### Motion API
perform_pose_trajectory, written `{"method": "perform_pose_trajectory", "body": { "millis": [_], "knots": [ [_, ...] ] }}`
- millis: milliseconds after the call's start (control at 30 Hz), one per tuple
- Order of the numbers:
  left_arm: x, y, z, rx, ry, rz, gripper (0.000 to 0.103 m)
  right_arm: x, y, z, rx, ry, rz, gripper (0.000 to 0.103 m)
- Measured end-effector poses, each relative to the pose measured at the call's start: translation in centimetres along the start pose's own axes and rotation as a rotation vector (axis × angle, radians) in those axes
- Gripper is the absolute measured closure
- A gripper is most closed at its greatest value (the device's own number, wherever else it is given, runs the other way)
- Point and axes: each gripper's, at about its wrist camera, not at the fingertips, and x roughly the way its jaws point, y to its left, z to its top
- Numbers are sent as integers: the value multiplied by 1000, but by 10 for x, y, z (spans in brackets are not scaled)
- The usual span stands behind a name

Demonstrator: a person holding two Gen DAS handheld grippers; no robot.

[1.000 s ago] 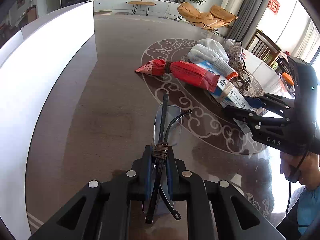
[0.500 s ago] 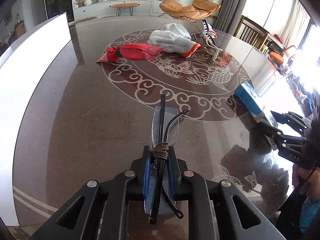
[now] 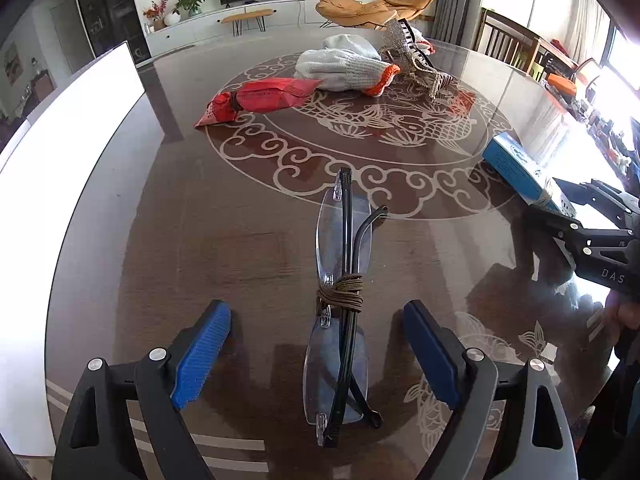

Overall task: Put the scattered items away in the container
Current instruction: 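Carry the glasses and cream box over the cardboard box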

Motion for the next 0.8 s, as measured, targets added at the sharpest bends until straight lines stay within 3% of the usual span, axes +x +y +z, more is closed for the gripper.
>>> {"method": "perform_pose_trajectory", "body": {
  "millis": [233, 300, 333, 600, 633, 667, 733, 800],
  "knots": [
    [0, -5, 1, 9, 0, 2, 13, 1, 0, 0, -3, 1, -1, 36],
    [1, -4, 1, 1, 3, 7, 8, 1, 0, 0, -3, 1, -1, 36],
    [3, -3, 1, -3, 12, 7, 0, 1, 0, 0, -3, 1, 0, 36],
    [5, -3, 1, -5, 20, 0, 0, 1, 0, 0, -3, 1, 0, 36],
    [2, -5, 1, 2, 8, -4, 15, 1, -1, 0, -1, 0, 5, 36],
    [-3, -7, 1, 14, -7, -10, 47, 1, -1, -1, -3, -2, 2, 38],
    [-9, -11, 1, 31, -18, -33, 91, -3, -1, -3, 6, -15, -11, 61],
    [-10, -12, -2, 26, -17, -65, 91, -6, -3, -6, 43, -10, -20, 59]
  ]
}}
